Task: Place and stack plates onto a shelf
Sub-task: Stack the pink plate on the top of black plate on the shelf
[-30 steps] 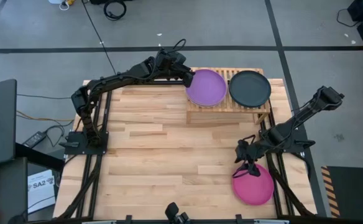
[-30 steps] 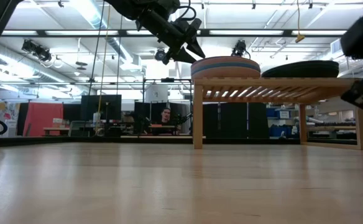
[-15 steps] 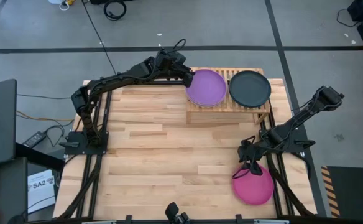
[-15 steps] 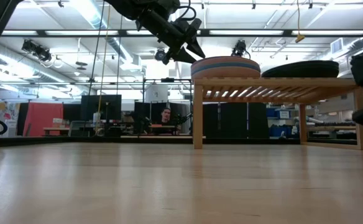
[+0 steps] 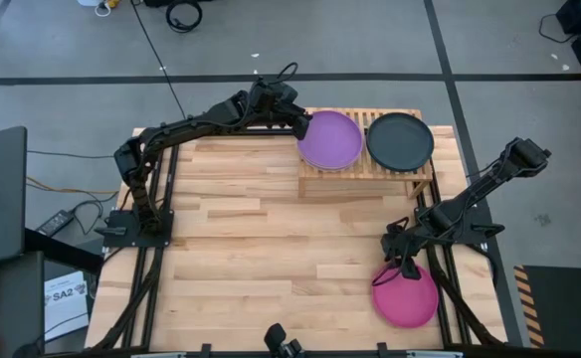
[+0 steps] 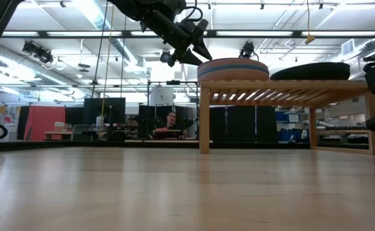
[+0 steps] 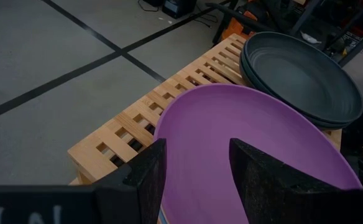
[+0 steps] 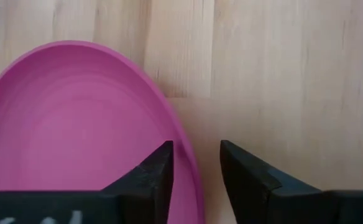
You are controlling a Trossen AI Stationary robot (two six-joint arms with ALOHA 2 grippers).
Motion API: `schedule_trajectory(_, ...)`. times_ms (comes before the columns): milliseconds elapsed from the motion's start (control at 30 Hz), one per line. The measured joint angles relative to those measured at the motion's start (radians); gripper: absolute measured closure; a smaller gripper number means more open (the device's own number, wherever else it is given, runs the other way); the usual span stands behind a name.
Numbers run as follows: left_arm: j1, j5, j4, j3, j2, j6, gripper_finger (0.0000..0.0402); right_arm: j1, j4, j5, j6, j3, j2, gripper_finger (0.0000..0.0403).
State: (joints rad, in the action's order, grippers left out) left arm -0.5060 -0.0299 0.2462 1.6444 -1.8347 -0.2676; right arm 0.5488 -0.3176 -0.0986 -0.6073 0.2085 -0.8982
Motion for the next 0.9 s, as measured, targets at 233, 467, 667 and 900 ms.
schedule_trajectory(233,0.0,0.0,0.0,0.0,0.0,0.0,0.0221,0.0,0.002,-0.002,0.0,0.0,0.0,0.0314)
schedule_trajectory(467,0.0,0.0,0.0,0.0,0.0,0.001,0.0221,0.0,0.004,-0.003,0.0,0.0,0.0,0.0359)
schedule_trajectory(667,0.0,0.0,0.0,0.0,0.001,0.032,0.0221,0.0,0.016,-0.003,-0.045,0.0,0.0,0.0388)
schedule_trajectory(900,0.021,0.011,0.017,0.0,0.044,0.081,0.0221,0.0,0.081,0.103,-0.151,0.0,0.0,0.038)
